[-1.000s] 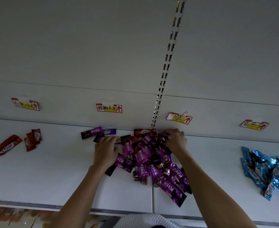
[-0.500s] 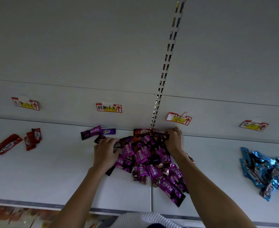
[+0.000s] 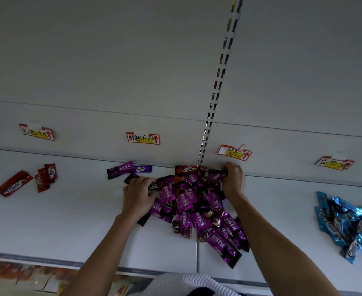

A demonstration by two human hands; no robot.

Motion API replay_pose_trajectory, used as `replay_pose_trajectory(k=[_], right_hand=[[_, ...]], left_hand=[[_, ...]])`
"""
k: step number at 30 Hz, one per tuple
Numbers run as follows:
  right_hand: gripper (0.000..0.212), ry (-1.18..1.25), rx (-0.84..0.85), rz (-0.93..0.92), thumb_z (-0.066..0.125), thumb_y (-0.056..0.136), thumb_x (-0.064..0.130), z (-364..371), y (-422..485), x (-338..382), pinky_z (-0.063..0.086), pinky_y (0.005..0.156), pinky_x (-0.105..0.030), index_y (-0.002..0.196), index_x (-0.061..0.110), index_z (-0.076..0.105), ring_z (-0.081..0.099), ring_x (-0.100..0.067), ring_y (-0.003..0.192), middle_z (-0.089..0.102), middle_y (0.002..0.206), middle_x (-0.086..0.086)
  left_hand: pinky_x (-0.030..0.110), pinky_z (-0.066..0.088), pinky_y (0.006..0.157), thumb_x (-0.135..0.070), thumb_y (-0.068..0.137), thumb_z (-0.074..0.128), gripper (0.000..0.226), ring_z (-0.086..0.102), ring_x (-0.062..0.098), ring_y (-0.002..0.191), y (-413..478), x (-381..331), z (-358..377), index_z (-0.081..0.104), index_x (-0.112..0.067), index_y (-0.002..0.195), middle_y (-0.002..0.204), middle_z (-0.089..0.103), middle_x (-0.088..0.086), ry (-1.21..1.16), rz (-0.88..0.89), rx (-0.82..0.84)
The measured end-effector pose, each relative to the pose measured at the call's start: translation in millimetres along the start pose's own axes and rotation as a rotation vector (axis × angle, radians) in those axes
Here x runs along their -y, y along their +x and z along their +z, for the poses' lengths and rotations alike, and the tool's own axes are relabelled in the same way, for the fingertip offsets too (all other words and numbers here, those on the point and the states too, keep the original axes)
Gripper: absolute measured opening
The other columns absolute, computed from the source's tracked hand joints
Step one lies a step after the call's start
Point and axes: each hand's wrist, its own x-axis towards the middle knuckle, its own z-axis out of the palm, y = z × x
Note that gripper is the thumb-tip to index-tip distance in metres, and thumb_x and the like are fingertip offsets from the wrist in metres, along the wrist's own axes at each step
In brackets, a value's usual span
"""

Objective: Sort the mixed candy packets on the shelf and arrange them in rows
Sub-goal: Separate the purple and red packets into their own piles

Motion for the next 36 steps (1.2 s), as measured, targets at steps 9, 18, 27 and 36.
replay_pose_trajectory(k=[9, 18, 27, 36], right_hand=[[0.016, 0.749, 0.333, 0.376, 0.061, 0.078, -0.011, -26, -15, -6, 0.052, 0.079, -0.043, 0.090, -0.002, 0.067, 0.062, -0.030, 0.078, 0.067, 0.084, -0.015], [0.027, 0.851, 0.556, 0.296, 0.059, 0.079, -0.015, -41, -39, -4, 0.056, 0.072, -0.028, 0.101, 0.000, 0.063, 0.066, -0.023, 0.076, 0.069, 0.091, -0.018], [0.026, 0.576, 0.484, 0.312, 0.047, 0.088, -0.007, -53, -40, -4, 0.040, 0.052, -0.021, 0.088, 0.002, 0.071, 0.052, -0.015, 0.060, 0.065, 0.078, -0.012], [0.023, 0.326, 0.141, 0.454, 0.047, 0.084, 0.005, -47, -36, -16, 0.030, 0.057, -0.027, 0.066, 0.007, 0.062, 0.044, -0.021, 0.063, 0.052, 0.064, -0.008]], left_hand=[[0.039, 0.033, 0.091, -0.018, 0.089, 0.057, 0.036, 0.045, 0.022, 0.118, 1, -6, 4, 0.056, -0.022, 0.125, 0.122, 0.057, -0.001, 0.012, -0.008, -0.034], [0.037, 0.032, 0.092, -0.028, 0.090, 0.057, 0.036, 0.046, 0.024, 0.115, -13, -9, 2, 0.055, -0.021, 0.125, 0.117, 0.057, 0.001, 0.074, 0.015, -0.027], [0.027, 0.043, 0.072, -0.015, 0.087, 0.063, 0.016, 0.055, 0.020, 0.084, -24, -6, -18, 0.067, -0.011, 0.102, 0.085, 0.054, 0.000, -0.169, 0.030, -0.043], [0.010, 0.036, 0.060, -0.022, 0.086, 0.065, 0.016, 0.061, 0.014, 0.080, -28, 0, -21, 0.068, -0.009, 0.095, 0.084, 0.066, 0.000, -0.384, -0.158, -0.043]])
